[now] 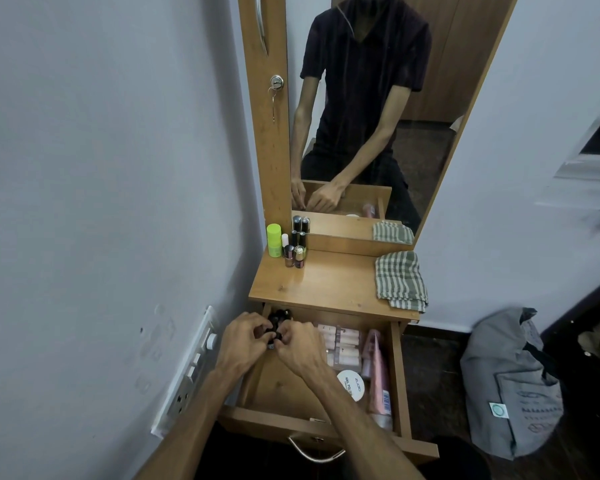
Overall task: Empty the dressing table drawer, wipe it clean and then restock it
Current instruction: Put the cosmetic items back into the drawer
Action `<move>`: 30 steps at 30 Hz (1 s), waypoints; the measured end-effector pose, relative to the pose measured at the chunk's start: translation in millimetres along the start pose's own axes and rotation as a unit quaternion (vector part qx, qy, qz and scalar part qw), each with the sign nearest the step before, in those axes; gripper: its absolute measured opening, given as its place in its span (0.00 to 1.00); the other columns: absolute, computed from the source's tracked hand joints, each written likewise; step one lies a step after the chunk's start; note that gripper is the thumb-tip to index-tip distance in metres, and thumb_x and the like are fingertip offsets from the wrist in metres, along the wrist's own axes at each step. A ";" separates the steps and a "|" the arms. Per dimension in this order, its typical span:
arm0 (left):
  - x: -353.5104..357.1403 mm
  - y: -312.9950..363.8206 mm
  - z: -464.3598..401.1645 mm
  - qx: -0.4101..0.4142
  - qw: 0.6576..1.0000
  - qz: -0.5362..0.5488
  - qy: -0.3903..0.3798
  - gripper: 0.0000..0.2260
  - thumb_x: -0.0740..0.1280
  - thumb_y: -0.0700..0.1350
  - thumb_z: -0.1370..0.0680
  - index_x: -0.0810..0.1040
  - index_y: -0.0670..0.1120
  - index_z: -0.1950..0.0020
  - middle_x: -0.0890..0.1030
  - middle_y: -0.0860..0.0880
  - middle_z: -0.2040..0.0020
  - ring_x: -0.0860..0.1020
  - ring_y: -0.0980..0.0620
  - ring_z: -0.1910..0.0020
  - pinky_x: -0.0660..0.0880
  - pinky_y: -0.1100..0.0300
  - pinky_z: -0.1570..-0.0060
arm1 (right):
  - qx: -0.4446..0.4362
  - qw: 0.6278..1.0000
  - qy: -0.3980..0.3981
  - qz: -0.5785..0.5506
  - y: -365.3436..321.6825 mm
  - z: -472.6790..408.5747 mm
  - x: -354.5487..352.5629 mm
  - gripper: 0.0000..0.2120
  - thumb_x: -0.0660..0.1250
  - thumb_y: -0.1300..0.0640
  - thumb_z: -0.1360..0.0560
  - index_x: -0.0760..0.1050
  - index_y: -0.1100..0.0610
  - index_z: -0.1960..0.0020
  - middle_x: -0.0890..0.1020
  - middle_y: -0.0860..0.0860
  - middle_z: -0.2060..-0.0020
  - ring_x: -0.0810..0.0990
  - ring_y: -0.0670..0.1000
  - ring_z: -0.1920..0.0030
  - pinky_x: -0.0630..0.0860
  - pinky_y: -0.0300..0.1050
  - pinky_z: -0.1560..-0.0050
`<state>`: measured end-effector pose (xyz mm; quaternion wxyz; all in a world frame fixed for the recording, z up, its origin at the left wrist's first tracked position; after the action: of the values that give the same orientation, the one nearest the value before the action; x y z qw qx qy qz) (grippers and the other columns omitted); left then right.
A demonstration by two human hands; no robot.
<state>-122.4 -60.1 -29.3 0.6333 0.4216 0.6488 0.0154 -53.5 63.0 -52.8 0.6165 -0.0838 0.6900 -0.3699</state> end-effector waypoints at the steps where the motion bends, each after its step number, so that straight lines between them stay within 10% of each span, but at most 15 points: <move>1: 1.7 -0.9 -0.4 0.001 1.000 -0.003 -0.001 0.05 0.79 0.44 0.30 0.86 0.48 0.57 0.84 0.56 0.58 0.76 0.55 0.58 0.71 0.64 0.58 | 0.001 1.000 0.000 0.001 0.9 -0.8 1.5 0.12 0.69 0.47 0.28 0.83 0.48 0.46 0.88 0.47 0.57 0.85 0.52 0.51 0.80 0.46 0.51; 30: 22.5 -5.7 -5.7 0.061 0.997 -0.036 -0.002 0.07 0.79 0.40 0.31 0.85 0.49 0.57 0.83 0.55 0.59 0.75 0.55 0.59 0.69 0.64 0.63 | -0.031 0.998 0.030 -0.037 4.6 -2.2 -0.9 0.15 0.68 0.55 0.28 0.83 0.50 0.42 0.88 0.48 0.52 0.86 0.51 0.50 0.81 0.46 0.50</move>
<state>-126.6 -48.1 -49.5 0.6078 0.4360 0.6620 -0.0480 -53.7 67.7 -55.0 0.5784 -0.1170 0.7156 -0.3738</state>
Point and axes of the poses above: each hand's wrist, its own z-axis away from the middle knuckle, its own x-axis out of the palm, y = z × x, the point moved 10 cm from there along -z, towards the middle knuckle
